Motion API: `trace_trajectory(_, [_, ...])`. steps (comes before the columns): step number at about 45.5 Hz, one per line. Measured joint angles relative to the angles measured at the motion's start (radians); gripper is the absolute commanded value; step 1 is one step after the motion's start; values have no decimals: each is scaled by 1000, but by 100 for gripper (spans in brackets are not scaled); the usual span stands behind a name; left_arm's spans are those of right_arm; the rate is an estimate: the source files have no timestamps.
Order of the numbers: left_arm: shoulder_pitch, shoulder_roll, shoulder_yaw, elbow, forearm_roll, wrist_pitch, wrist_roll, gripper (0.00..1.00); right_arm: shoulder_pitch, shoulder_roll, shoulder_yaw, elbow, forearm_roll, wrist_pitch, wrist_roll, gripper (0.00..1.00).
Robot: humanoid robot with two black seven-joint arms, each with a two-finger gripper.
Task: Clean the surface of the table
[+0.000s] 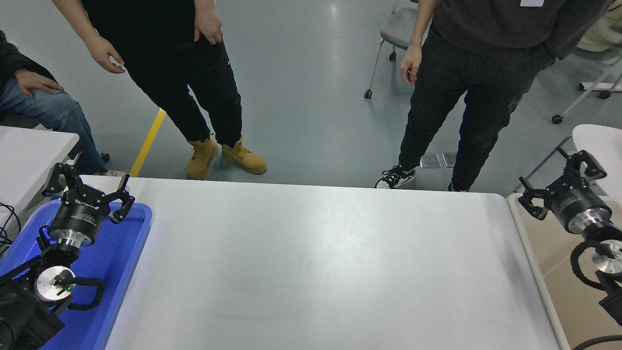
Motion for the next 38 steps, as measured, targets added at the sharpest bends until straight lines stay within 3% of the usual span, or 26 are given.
trace_trajectory(38, [0,0,0,0,0,0,0,100,20,13,-2,-7,-13,-19,20,99])
